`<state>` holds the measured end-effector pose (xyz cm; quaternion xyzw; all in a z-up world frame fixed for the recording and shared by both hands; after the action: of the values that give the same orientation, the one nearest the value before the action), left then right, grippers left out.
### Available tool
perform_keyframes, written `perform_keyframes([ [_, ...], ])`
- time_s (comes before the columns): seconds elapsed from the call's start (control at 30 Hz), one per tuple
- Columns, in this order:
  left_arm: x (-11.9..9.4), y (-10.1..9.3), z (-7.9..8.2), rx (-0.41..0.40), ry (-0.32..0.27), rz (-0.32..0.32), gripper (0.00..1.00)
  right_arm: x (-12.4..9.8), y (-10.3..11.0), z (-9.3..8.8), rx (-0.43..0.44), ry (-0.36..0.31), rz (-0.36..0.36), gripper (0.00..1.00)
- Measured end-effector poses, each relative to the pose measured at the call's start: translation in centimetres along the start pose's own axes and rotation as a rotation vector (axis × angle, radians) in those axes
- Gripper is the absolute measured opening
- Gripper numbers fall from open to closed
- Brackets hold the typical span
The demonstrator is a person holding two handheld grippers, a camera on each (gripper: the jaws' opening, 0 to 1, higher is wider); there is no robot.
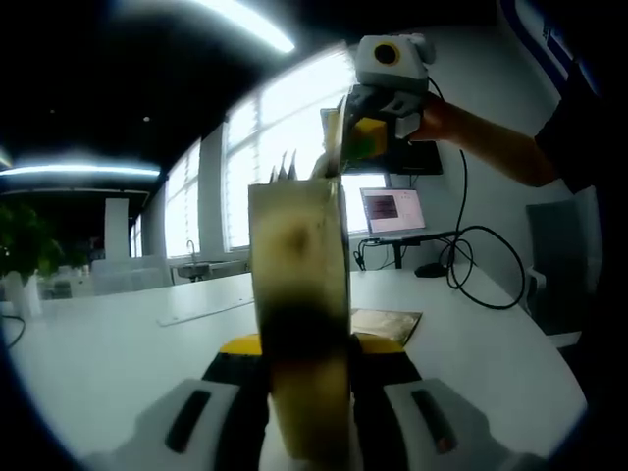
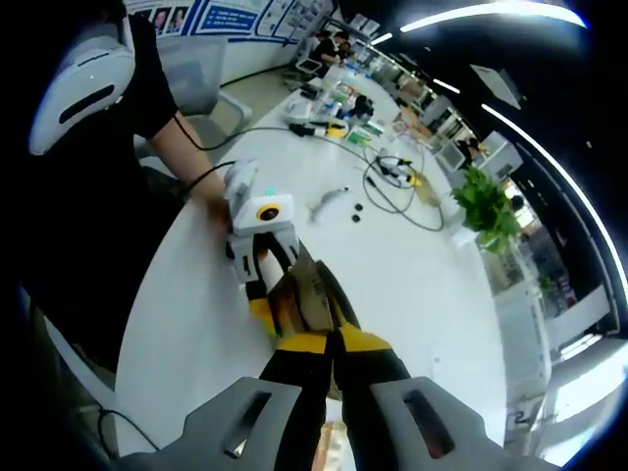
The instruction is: Extract single mask from mask box in order stack masks on table
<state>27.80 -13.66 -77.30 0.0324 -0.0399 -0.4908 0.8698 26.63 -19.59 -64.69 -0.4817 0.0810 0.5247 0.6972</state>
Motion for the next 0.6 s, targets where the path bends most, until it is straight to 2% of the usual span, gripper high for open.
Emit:
perform_keyframes([
  [0.1,0.0,0.0,0.0,-0.002,-0.001,0.002,0.34,0.0,0.0,-0.1,0.019,-0.014,0.005,0.00],
  [0.2,0.0,0.0,0.0,-0.002,-0.001,0.003,0.34,-0.1,0.1,0.0,-0.032,-0.030,0.021,0.00],
  [0.33,0.0,-0.1,0.0,-0.001,-0.001,0.002,0.34,-0.1,0.3,0.0,-0.031,-0.029,-0.010,0.00],
  [0.4,0.0,-0.1,0.0,-0.002,0.000,0.002,0.34,-0.3,0.2,0.1,-0.013,-0.036,-0.030,0.00],
  [0.47,0.1,0.0,0.0,-0.003,-0.001,0.002,0.34,-0.7,0.0,0.2,0.097,-0.037,-0.042,0.00],
  [0.6,0.0,0.1,0.0,-0.008,-0.002,0.004,0.34,-1.5,-0.6,0.6,0.097,-0.061,-0.076,0.00],
])
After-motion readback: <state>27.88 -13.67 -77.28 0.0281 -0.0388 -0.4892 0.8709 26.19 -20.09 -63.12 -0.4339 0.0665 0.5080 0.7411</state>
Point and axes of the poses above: the point that each gripper's makers call its tool centre point, and the gripper's own axes: x roughly forward along the fingers, y roughly to its left, z roughly out of its top, the point moved 2 cm from there along -x, roughly backward along the fingers, and after that the axes turned 7 degrees about -z, right-handed, at the moved point
